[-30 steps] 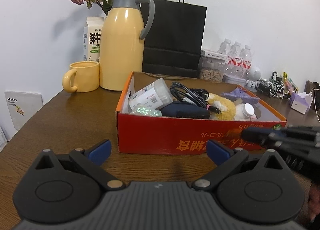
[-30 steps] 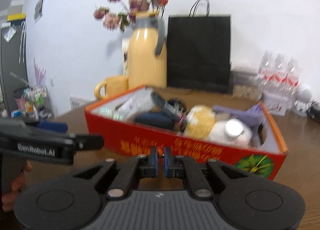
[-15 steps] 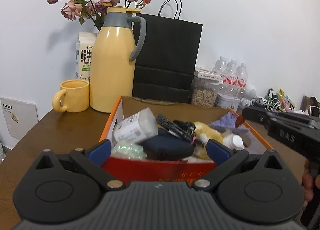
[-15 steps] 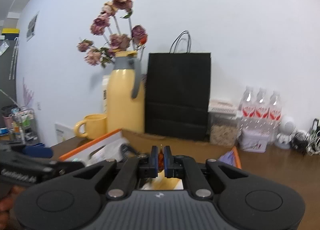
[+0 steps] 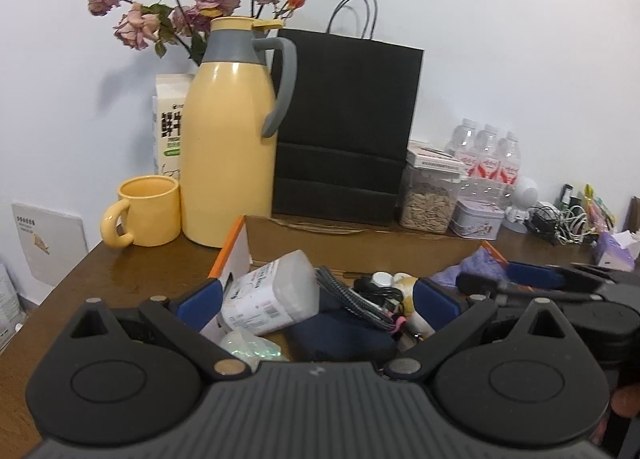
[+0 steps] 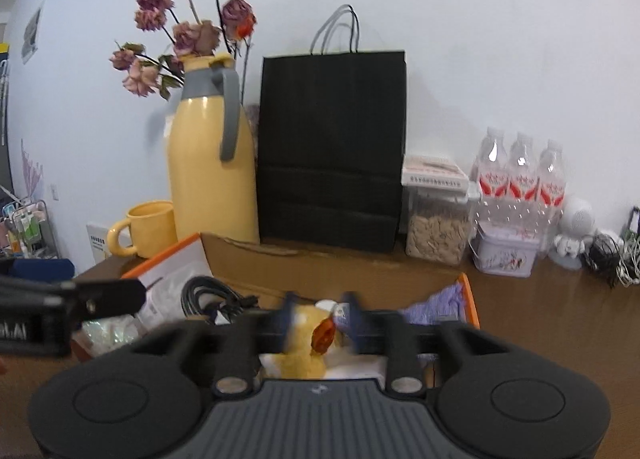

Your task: Organize objects

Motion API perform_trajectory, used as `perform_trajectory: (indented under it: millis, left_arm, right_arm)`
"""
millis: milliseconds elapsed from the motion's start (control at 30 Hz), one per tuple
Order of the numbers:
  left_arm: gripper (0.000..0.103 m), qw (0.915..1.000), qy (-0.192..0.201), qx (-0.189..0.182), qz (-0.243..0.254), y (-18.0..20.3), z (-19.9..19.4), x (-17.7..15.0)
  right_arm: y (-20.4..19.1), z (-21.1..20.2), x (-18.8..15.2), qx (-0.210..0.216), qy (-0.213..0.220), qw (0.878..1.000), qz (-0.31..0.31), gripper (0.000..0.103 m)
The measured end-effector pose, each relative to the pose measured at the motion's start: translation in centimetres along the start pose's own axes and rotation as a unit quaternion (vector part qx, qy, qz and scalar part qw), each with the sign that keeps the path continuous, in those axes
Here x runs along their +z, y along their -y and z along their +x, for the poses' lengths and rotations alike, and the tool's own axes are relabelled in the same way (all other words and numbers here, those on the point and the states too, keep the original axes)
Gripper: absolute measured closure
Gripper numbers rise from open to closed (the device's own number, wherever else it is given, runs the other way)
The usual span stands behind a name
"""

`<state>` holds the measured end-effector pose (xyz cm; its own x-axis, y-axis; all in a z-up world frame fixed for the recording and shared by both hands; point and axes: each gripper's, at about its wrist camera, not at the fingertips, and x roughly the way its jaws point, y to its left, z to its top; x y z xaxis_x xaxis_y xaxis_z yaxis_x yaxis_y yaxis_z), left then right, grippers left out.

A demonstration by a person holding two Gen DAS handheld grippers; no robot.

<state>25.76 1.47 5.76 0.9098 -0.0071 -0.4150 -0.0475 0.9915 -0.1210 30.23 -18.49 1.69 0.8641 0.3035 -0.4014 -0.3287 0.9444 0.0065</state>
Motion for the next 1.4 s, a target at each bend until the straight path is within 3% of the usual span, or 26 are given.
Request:
perform_trajectory:
  millis: [33,167,767,1100,1400]
  left_arm:
    - [0.0,1.0,-0.001,0.003,-0.001,-0.1,0.0,0.0]
    - [0.0,0.9999,-0.005,0.015,-0.001,-0.6,-0.3,-0.1]
    - [0.0,0.9999,0.0,0.004,0.013,-1.1,-6.6,-0.9]
    - [0.0,0.9989,-0.04,-0.002,0.025,-1.1,-10.8,-4.7]
    - [0.0,0.997,-0.073,0.006,0.025,-1.6,-13.0,-8.5]
  right_arm:
    - [0.1,-0.1,-0.1,0.0,0.001,1.0,0.002,0.015]
    - [0.4,-0.9,-0.2,0.0,-0.002,1.0,0.009,0.0]
    - [-1.3,-8.3,-1.1,0.004,-0.013,1.0,0.022,0.0]
    - [-2.6,-13.3,-5.3,0.006,-0.038,0.999,0.024,0.0]
    - [-3.0,-15.4,-8.6,0.005,-0.062,0.997,0.038,0.0]
